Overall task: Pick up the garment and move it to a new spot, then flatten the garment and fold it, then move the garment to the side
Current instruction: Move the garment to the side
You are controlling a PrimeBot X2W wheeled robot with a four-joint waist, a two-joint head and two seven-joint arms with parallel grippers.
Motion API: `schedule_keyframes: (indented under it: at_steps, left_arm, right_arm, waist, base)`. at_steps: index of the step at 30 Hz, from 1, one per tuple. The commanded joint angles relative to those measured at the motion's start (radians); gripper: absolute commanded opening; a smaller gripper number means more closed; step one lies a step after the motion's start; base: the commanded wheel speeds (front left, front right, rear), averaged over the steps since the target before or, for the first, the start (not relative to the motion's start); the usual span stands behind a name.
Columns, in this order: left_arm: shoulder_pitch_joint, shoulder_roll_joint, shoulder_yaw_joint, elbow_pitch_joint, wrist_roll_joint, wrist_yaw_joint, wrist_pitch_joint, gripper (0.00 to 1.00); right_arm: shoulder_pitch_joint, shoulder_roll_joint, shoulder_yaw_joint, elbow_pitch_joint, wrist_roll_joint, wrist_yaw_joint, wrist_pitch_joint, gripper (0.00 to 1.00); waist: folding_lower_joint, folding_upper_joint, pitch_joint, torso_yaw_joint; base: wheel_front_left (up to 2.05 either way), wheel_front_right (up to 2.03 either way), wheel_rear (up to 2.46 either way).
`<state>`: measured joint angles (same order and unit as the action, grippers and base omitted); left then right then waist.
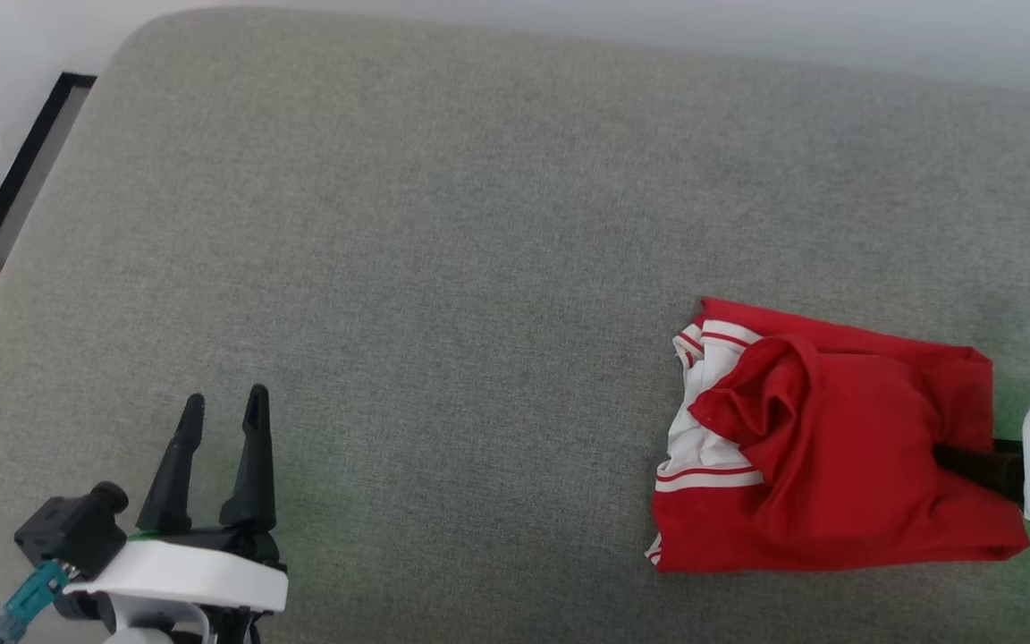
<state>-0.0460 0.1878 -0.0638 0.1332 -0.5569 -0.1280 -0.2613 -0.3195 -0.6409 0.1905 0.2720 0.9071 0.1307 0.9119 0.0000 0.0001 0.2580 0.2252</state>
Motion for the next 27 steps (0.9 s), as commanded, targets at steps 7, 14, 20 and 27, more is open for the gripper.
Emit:
schedule_keyframes:
  at_steps: [7,14,20,27]
  left_arm:
    - [-0.050,0.001,-0.013,0.031,-0.031,-0.004,-0.005,1.00]
    - [-0.083,0.026,-0.001,0.024,-0.025,-0.004,-0.005,1.00]
    - [-0.112,0.045,-0.010,0.014,-0.010,-0.004,-0.005,1.00]
    - [-0.169,0.069,-0.040,-0.001,0.010,-0.004,-0.005,1.00]
  right_arm:
    - [-0.007,0.133,-0.047,0.002,-0.053,0.000,0.073,0.00]
    - [-0.044,0.134,-0.136,-0.082,-0.077,0.000,0.097,0.00]
    - [-0.065,0.115,-0.184,-0.121,-0.119,0.000,0.087,0.00]
    - [-0.111,0.077,-0.218,-0.124,-0.142,0.000,0.036,0.00]
  waist:
    - [0.0000,-0.0001,0.040,0.003]
    - [0.0000,-0.0001,0.056,-0.044]
    - [0.0000,-0.0001,0.064,-0.088]
    - [0.0000,-0.0001,0.092,-0.159]
  base:
    - [0.00,0.00,0.00]
    - [0.00,0.00,0.00]
    - [0.00,0.00,0.00]
    - [0.00,0.00,0.00]
